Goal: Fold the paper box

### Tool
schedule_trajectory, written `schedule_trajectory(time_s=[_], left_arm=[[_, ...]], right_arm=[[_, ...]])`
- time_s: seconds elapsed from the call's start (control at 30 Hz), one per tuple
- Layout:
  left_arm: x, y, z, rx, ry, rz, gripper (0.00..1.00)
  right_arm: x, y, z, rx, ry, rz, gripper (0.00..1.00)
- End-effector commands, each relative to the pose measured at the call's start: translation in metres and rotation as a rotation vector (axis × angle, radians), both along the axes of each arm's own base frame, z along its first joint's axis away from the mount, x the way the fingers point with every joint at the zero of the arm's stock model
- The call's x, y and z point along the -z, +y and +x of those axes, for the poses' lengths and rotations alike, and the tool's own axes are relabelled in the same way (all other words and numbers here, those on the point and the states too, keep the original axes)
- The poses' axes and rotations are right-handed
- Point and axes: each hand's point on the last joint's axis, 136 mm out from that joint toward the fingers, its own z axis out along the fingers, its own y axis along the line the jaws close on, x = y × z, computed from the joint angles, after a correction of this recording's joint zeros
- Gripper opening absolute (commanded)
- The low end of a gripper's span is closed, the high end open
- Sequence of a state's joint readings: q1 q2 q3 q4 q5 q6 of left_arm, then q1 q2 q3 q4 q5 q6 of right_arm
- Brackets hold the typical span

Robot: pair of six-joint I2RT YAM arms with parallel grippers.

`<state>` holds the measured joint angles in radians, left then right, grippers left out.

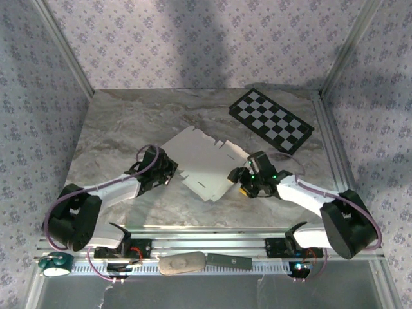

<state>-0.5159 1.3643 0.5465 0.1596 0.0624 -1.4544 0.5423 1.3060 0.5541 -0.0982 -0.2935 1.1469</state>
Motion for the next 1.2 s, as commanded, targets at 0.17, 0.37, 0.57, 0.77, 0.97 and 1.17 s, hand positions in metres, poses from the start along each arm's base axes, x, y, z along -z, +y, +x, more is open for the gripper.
schedule_trajectory(time_s=[0.17,0.37,0.57,0.77,0.97,1.17], left_arm=[[-0.016,-0.002,0.004,-0.028,-0.012,-0.058,0.0],[-0.017,-0.004,-0.002,-0.005,-0.008,-0.043,0.0],[-0.02,-0.012,-0.015,0.054,-0.013,-0.013,0.0],[-0.052,-0.007,-0.046,0.133,-0.049,0.165,0.53],[-0.078,-0.009,-0.049,0.207,-0.121,0.177,0.56],[-0.058,-0.09,-0.016,0.469,-0.096,0.063,0.18]], right_arm=[[0.005,0.026,0.019,0.024,0.001,0.071,0.51],[-0.001,0.021,0.032,0.001,-0.034,-0.049,0.26],[-0.003,0.0,0.034,-0.092,-0.026,-0.286,0.0],[-0.011,-0.035,0.035,-0.251,0.005,-0.579,0.0],[-0.017,-0.05,0.043,-0.415,0.042,-0.759,0.0],[-0.025,-0.052,0.063,-0.477,0.072,-0.951,0.0]])
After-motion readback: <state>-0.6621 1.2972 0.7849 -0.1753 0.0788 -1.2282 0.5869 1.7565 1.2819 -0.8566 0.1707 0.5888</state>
